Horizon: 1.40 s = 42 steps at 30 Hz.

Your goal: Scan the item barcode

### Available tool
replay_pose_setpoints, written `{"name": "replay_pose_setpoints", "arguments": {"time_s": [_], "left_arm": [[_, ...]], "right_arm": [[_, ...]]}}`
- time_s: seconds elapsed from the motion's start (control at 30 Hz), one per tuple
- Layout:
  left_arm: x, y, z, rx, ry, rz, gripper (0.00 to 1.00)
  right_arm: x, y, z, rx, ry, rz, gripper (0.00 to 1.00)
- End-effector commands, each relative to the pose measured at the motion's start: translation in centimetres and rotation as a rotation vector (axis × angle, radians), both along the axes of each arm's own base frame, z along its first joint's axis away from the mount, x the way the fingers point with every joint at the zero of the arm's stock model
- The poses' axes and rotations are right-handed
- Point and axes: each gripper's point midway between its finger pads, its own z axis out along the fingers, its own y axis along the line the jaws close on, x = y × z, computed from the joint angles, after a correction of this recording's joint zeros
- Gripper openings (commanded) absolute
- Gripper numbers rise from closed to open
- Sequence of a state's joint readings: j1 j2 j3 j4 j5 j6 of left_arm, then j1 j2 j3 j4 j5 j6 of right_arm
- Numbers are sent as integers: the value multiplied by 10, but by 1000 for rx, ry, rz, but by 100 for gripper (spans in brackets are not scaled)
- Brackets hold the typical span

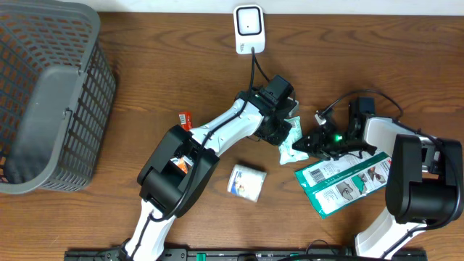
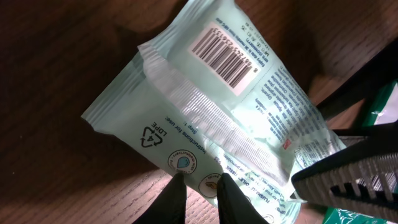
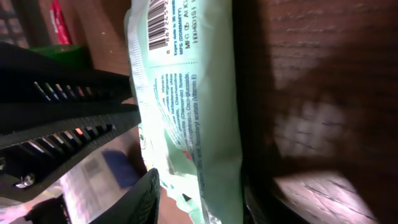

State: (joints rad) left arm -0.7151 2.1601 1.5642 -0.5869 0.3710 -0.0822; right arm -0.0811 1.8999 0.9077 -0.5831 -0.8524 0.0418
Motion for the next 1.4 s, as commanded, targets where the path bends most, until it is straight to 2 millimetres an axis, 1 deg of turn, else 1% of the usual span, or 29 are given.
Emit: {"name": "replay_pose_setpoints", "arguments": {"time_s": [0.0,0.03,0.07,0.13,0.2,0.23,0.27,0.3,0.43,0.47,0.53,0.6,0.7,0.8,0.87,1.03,1.17,1.3,1.37], "left_arm": [[-4,5,-10,27,20,12,19],[-4,5,-10,27,20,12,15],[-4,5,-10,27,20,12,15],[-4,5,-10,26,20,12,15],[-4,5,-10,26,20,12,15],[-4,5,-10,26,20,12,15],[-4,5,-10,26,20,12,14],[-4,5,-10,26,20,12,14],[-2,5,-8,23,14,13,11],[0,6,-5,20,6,16,10],[7,7,4,17,-28,28,10],[18,10,19,14,-78,48,10],[37,17,51,-10,-152,105,10],[58,32,86,-38,-223,195,10],[67,45,109,-65,-255,249,10],[86,90,164,-137,-284,440,10],[91,132,205,-171,-333,537,9],[87,173,240,-190,-382,616,10],[85,193,254,-195,-404,656,10]], "right_arm": [[-23,-8,-31,-108,95,-6,36],[-23,-8,-32,-108,95,-13,36],[-23,-8,-33,-108,95,-21,35],[-20,-9,-34,-109,85,-27,28],[-19,-9,-34,-109,78,-29,20],[-18,-9,-34,-109,75,-29,14],[-17,-9,-34,-110,73,-29,5],[-17,-9,-34,-110,69,-29,1],[-11,-14,-30,-93,63,-54,1],[-10,-15,-27,-76,69,-64,1],[-6,-14,-14,0,82,-84,1],[-4,-16,-5,21,46,-51,1],[-4,-26,-4,-70,41,-3,1],[0,-25,6,-88,-5,37,1],[3,-22,15,-94,-44,54,1],[14,-10,48,-112,-194,114,1],[15,3,81,-121,-326,164,1],[8,10,110,-90,-400,182,1],[-2,20,128,-24,-511,276,1]]}}
